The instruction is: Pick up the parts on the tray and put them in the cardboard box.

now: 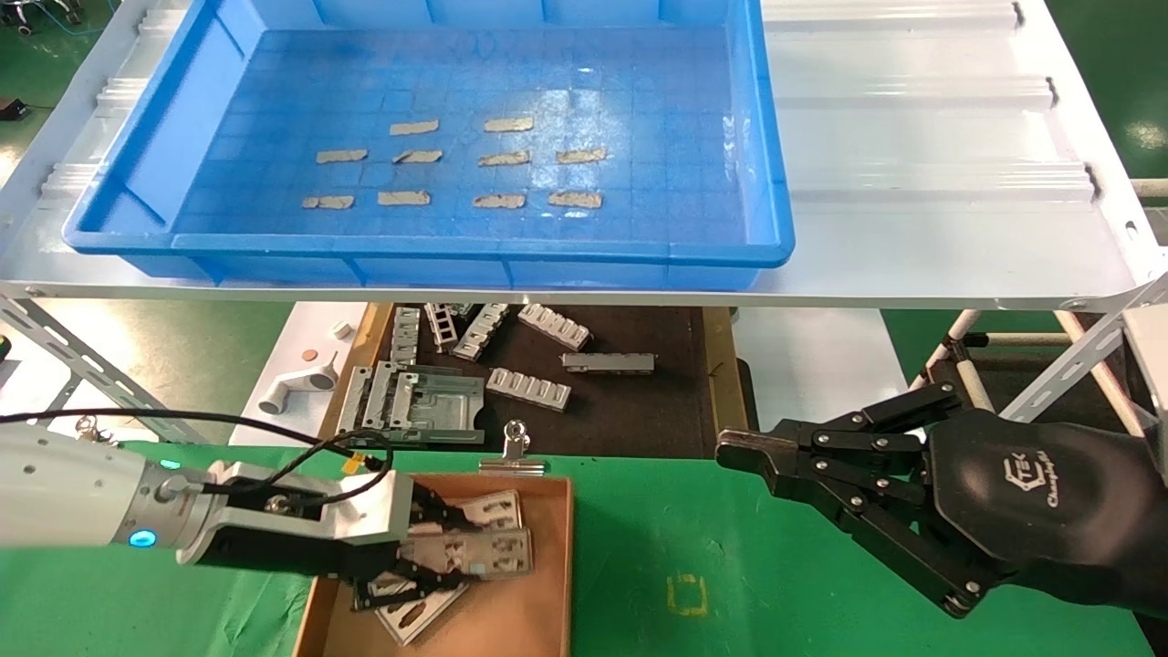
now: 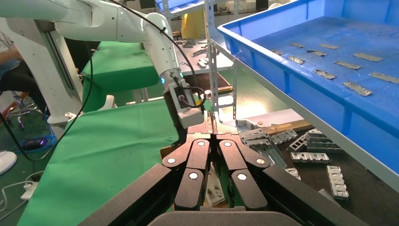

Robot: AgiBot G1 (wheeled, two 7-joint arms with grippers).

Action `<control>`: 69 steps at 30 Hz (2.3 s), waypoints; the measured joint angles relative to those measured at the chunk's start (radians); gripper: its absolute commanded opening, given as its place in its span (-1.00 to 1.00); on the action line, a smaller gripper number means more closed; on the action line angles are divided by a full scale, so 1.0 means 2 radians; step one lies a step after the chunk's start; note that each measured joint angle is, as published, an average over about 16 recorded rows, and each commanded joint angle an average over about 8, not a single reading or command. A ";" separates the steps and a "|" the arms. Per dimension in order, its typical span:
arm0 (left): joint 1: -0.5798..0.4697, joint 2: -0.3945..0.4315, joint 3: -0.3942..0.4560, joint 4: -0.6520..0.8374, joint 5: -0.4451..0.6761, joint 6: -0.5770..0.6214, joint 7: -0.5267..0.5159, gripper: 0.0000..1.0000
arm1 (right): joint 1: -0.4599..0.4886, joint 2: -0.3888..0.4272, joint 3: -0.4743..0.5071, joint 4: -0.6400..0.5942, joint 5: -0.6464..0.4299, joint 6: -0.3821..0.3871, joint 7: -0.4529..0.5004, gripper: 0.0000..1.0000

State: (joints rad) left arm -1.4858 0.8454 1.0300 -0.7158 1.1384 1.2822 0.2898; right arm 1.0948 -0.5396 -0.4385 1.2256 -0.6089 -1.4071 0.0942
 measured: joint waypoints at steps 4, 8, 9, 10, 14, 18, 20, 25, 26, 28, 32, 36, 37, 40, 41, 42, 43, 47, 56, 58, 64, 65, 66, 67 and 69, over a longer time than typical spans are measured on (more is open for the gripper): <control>-0.004 0.010 -0.002 0.025 0.000 0.000 0.018 1.00 | 0.000 0.000 0.000 0.000 0.000 0.000 0.000 -1.00; -0.007 0.015 -0.005 0.047 -0.005 0.008 0.031 1.00 | 0.000 0.000 0.000 0.000 0.000 0.000 0.000 -1.00; -0.008 0.016 -0.006 0.052 -0.007 0.011 0.034 1.00 | 0.000 0.000 0.000 0.000 0.000 0.000 0.000 -1.00; -0.009 0.016 -0.007 0.056 -0.010 0.015 0.036 1.00 | 0.000 0.000 0.000 0.000 0.000 0.000 0.000 -1.00; -0.011 0.017 -0.013 0.069 -0.019 0.029 0.041 1.00 | 0.000 0.000 0.000 0.000 0.000 0.000 0.000 -0.69; -0.008 0.014 -0.023 0.071 -0.030 0.042 0.038 1.00 | 0.000 0.000 0.000 0.000 0.000 0.000 0.000 0.31; -0.005 0.011 -0.031 0.068 -0.036 0.047 0.034 1.00 | 0.000 0.000 0.000 0.000 0.000 0.000 0.000 0.81; 0.008 0.003 -0.053 0.049 -0.049 0.055 0.017 1.00 | 0.000 0.000 0.000 0.000 0.000 0.000 0.000 1.00; 0.011 0.001 -0.059 0.043 -0.051 0.056 0.013 1.00 | 0.000 0.000 0.000 0.000 0.000 0.000 0.000 1.00; 0.018 -0.003 -0.071 0.031 -0.057 0.056 0.004 1.00 | 0.000 0.000 0.000 0.000 0.000 0.000 0.000 1.00; 0.033 -0.012 -0.095 0.006 -0.069 0.060 -0.015 1.00 | 0.000 0.000 0.000 0.000 0.000 0.000 0.000 1.00; 0.048 -0.021 -0.118 -0.019 -0.080 0.064 -0.034 1.00 | 0.000 0.000 0.000 0.000 0.000 0.000 0.000 1.00; 0.051 -0.023 -0.124 -0.025 -0.083 0.065 -0.039 1.00 | 0.000 0.000 0.000 0.000 0.000 0.000 0.000 1.00; 0.062 -0.030 -0.142 -0.043 -0.092 0.068 -0.053 1.00 | 0.000 0.000 0.000 0.000 0.000 0.000 0.000 1.00; 0.066 -0.032 -0.148 -0.050 -0.095 0.069 -0.058 1.00 | 0.000 0.000 0.000 0.000 0.000 0.000 0.000 1.00; 0.070 -0.034 -0.154 -0.056 -0.097 0.070 -0.063 1.00 | 0.000 0.000 0.000 0.000 0.000 0.000 0.000 1.00; 0.073 -0.037 -0.160 -0.062 -0.100 0.071 -0.068 1.00 | 0.000 0.000 0.000 0.000 0.000 0.000 0.000 1.00; 0.088 -0.046 -0.184 -0.087 -0.112 0.075 -0.087 1.00 | 0.000 0.000 0.000 0.000 0.000 0.000 0.000 1.00; 0.121 -0.066 -0.238 -0.142 -0.138 0.084 -0.130 1.00 | 0.000 0.000 0.000 0.000 0.000 0.000 0.000 1.00; 0.129 -0.070 -0.250 -0.155 -0.144 0.086 -0.139 1.00 | 0.000 0.000 0.000 0.000 0.000 0.000 0.000 1.00; 0.151 -0.084 -0.286 -0.192 -0.161 0.092 -0.168 1.00 | 0.000 0.000 0.000 0.000 0.000 0.000 0.000 1.00; 0.154 -0.086 -0.292 -0.198 -0.164 0.093 -0.172 1.00 | 0.000 0.000 0.000 0.000 0.000 0.000 0.000 1.00; 0.158 -0.088 -0.298 -0.204 -0.167 0.094 -0.177 1.00 | 0.000 0.000 0.000 0.000 0.000 0.000 0.000 1.00; 0.162 -0.090 -0.304 -0.210 -0.169 0.095 -0.182 1.00 | 0.000 0.000 0.000 0.000 0.000 0.000 0.000 1.00; 0.169 -0.095 -0.316 -0.223 -0.175 0.097 -0.191 1.00 | 0.000 0.000 0.000 0.000 0.000 0.000 0.000 1.00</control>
State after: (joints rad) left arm -1.1477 0.6558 0.3985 -1.1612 0.7879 1.4760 -0.0929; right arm 1.0948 -0.5396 -0.4385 1.2256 -0.6089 -1.4071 0.0942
